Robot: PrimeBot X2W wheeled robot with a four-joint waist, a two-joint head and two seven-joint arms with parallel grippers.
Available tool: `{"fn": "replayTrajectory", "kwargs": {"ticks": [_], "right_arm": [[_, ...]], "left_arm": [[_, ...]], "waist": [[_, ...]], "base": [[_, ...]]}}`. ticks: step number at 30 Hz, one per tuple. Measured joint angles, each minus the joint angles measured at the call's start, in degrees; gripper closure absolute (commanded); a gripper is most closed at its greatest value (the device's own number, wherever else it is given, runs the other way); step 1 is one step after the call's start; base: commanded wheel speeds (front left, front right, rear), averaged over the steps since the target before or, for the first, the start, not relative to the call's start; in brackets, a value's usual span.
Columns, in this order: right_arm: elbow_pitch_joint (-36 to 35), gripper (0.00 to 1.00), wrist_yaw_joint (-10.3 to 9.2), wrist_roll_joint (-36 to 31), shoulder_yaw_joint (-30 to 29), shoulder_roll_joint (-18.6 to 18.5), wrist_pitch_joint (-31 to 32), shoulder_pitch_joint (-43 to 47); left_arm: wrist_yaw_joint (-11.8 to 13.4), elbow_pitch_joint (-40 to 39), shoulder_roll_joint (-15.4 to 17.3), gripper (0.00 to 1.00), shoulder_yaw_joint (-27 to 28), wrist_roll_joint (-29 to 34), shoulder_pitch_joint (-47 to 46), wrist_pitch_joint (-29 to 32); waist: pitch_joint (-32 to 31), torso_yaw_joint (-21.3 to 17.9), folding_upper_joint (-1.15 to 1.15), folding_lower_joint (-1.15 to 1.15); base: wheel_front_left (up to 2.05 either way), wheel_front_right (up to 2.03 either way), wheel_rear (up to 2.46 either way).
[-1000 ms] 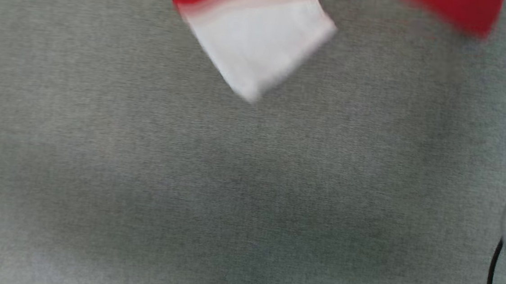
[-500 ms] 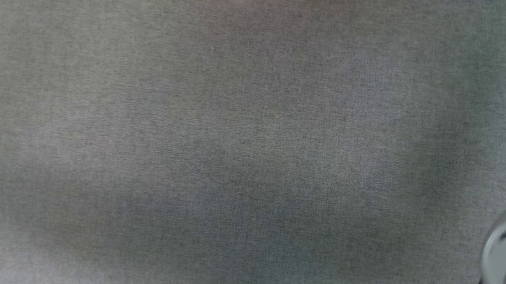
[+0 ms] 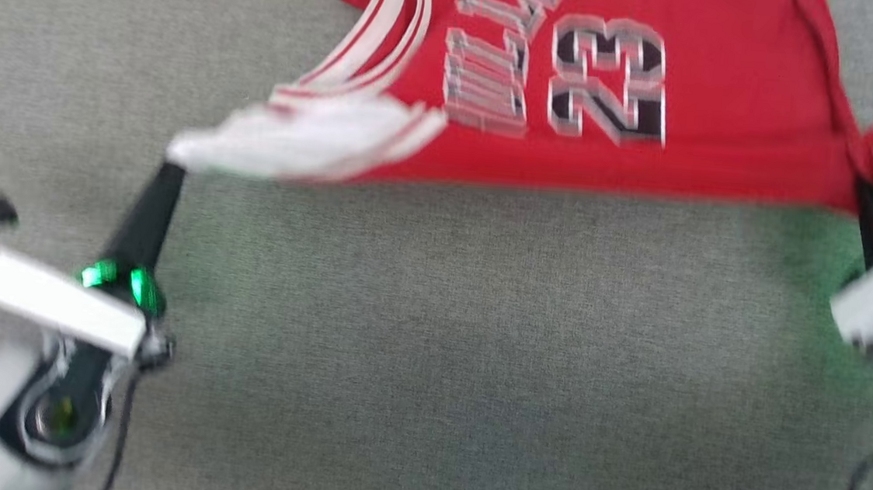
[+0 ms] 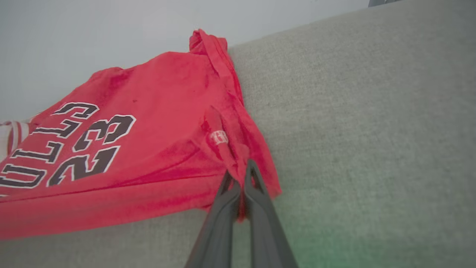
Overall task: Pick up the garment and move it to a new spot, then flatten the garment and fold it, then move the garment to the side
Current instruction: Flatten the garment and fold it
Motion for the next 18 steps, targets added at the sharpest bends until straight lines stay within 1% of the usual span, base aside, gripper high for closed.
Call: {"fn": "replayTrajectory", "kwargs": {"ticks": [5, 9, 13, 18], "right_arm": [[-8.8, 1.0, 0.0, 4.8, -1.3, 0.0, 1.6, 11.7], [-14.2, 1.0, -0.01, 6.2, -2.4, 0.0, 3.6, 19.6], [-18.6, 1.0, 0.0, 8.2, -3.3, 0.0, 5.2, 26.0], [-22.7, 1.0, 0.0, 10.6, -3.9, -0.1, 6.6, 31.8]], "left_arm": [[0.0, -4.7, -0.6, 1.0, 1.7, 2.1, 9.1, 0.0], [0.0, -8.3, 0.8, 1.0, 0.9, 5.2, 15.5, 0.0], [0.0, -11.7, 2.0, 1.0, 2.0, 6.9, 20.8, 0.0], [0.0, -16.2, 3.8, 1.0, 3.4, 7.4, 27.3, 0.0]], "waist": [[-2.4, 0.5, 0.0, 0.0], [-4.1, 0.9, 0.0, 0.0], [-5.0, 1.2, 0.0, 0.0], [-5.0, 1.2, 0.0, 0.0]], "base": [[0.0, 0.0, 0.0], [0.0, 0.0, 0.0], [0.0, 0.0, 0.0], [0.0, 0.0, 0.0]]}}
